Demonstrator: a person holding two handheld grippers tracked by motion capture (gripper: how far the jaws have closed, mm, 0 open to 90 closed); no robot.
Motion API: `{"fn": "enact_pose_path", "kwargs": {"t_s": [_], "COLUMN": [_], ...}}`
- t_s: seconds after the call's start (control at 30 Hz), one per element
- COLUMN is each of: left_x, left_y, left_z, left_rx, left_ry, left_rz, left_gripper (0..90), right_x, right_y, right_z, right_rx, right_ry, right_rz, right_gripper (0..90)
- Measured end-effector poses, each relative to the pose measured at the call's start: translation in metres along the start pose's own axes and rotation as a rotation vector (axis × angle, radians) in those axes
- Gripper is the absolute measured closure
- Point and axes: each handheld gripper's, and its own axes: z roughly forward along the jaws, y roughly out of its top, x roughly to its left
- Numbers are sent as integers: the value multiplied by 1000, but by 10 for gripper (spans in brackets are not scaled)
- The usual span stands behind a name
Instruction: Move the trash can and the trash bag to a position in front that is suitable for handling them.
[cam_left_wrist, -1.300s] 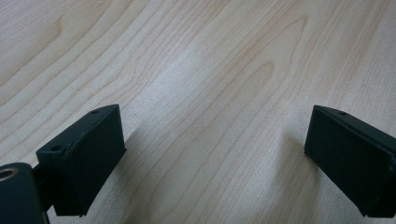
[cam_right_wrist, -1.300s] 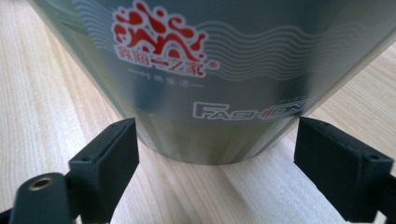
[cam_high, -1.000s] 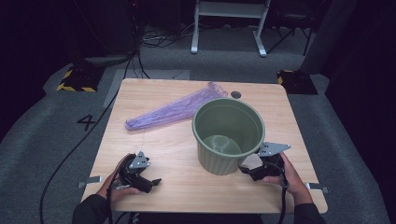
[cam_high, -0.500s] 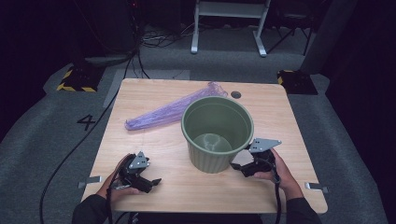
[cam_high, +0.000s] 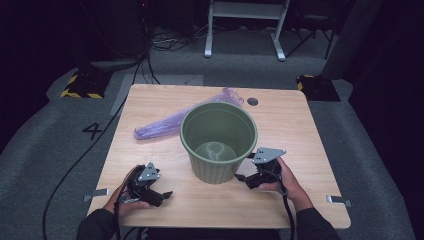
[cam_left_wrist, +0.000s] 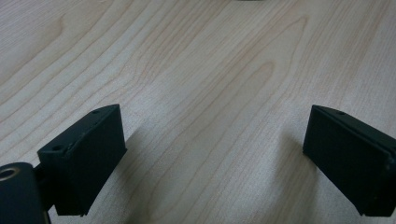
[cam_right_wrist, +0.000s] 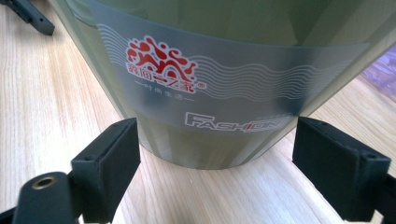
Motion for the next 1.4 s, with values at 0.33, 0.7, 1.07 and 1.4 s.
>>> {"fn": "enact_pose_path", "kwargs": {"t_s": [0.33,0.7,1.07,1.4], "left_x": [0,0,0,0], "left_y": [0,0,0,0], "left_z": [0,0,0,0], "left_rx": [-1,0,0,0], "left_ry": [-2,-2,-1,-2], "left_rz": [0,-2,-2,-2], "left_gripper": [51,51,52,51], "right_x": [12,30,26,-22], "right_y": [21,38,34,29], "right_z": [21,52,53,15], "right_rx": [-7,-22,-35,-57], "right_ry": [4,40,91,-130], "right_rz": [-5,-15,28,85], "right_gripper": [150,155,243,261]}}
